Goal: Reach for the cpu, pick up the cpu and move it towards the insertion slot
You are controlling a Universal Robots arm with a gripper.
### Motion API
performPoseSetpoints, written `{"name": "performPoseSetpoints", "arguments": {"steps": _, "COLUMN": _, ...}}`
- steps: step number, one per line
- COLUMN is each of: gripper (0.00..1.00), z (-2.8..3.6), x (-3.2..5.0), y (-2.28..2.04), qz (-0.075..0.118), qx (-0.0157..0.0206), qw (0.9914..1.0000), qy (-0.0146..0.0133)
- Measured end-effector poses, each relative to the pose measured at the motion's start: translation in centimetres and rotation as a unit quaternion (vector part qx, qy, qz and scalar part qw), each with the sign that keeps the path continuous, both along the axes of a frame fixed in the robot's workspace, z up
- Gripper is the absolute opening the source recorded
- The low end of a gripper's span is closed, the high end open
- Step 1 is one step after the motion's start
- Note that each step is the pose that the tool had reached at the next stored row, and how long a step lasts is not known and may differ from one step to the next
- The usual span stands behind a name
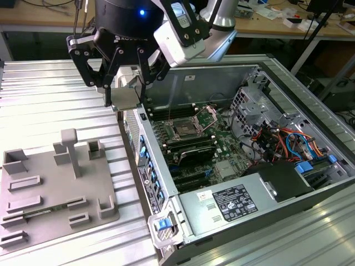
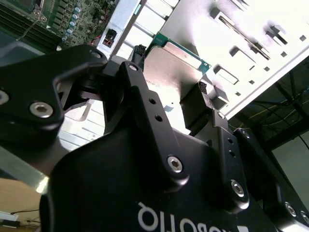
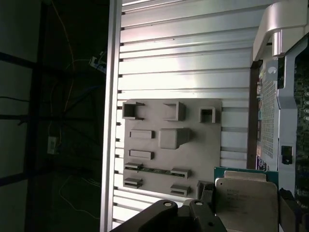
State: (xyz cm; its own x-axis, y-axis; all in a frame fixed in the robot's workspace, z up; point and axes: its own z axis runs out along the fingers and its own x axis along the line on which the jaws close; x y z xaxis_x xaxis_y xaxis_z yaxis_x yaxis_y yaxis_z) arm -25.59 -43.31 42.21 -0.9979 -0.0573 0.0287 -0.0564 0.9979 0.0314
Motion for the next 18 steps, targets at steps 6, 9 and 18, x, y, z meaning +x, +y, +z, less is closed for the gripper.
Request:
{"name": "performPoseSetpoints", "arguments": {"steps": 6, "gripper": 0.55, "z": 0.0, "x": 0.05, "y": 0.0, "qz": 0.0, "qx": 0.0, "qw": 1.0, "qy": 0.0}}
{"name": "performPoseSetpoints", "arguments": {"steps": 9, "gripper": 0.55, "z": 0.0, "x": 0.2, "y": 0.0, "qz": 0.0, "qx": 0.0, "qw": 1.0, "qy": 0.0}}
{"name": "performPoseSetpoints", "arguments": {"steps": 18, "gripper": 0.55, "z": 0.0, "x": 0.96, "y": 0.0, "qz": 0.0, "qx": 0.0, "qw": 1.0, "qy": 0.0}}
